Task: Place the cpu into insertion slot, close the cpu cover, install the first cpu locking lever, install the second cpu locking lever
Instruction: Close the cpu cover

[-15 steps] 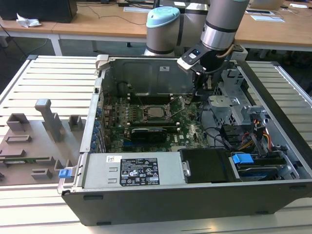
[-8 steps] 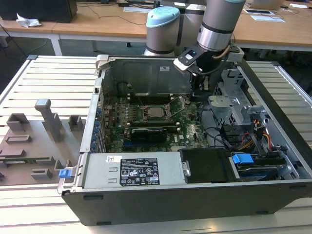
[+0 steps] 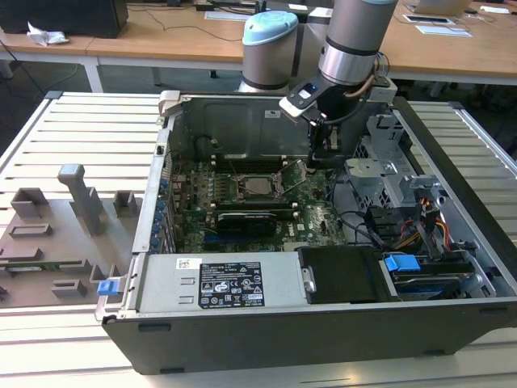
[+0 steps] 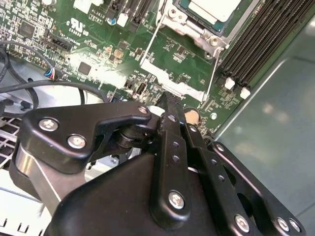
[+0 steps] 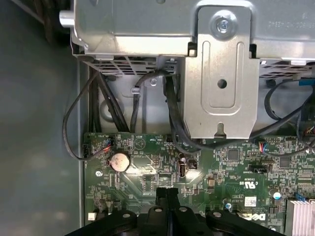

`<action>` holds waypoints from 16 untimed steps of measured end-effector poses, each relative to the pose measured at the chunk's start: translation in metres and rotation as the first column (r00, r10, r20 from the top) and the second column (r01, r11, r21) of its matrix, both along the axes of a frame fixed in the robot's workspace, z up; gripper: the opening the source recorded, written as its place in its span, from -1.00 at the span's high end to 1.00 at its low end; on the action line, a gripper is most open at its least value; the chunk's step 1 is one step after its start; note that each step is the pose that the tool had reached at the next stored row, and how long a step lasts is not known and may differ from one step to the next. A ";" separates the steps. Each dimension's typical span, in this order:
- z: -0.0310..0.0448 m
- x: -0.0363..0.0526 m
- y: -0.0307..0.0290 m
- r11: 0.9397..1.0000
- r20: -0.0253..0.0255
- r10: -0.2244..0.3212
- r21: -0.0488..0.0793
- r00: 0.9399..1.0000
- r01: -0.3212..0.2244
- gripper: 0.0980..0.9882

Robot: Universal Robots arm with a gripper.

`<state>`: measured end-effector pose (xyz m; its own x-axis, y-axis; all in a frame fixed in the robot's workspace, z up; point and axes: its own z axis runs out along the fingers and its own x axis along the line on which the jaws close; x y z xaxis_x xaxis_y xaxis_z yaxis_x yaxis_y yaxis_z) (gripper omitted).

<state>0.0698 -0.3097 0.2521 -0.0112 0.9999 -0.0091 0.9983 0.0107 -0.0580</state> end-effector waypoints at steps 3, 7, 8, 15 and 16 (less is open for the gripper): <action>-0.0004 -0.0030 0.0000 1.000 0.000 0.000 0.000 1.000 0.000 0.98; -0.0005 -0.0070 0.0000 1.000 0.000 0.000 0.000 1.000 0.000 0.98; -0.0005 -0.0078 0.0000 1.000 0.000 0.000 0.000 1.000 0.000 0.98; -0.0005 -0.0149 0.0000 1.000 0.000 0.000 0.000 1.000 0.000 0.98; -0.0005 -0.0166 0.0000 1.000 0.000 0.000 0.000 1.000 0.000 0.98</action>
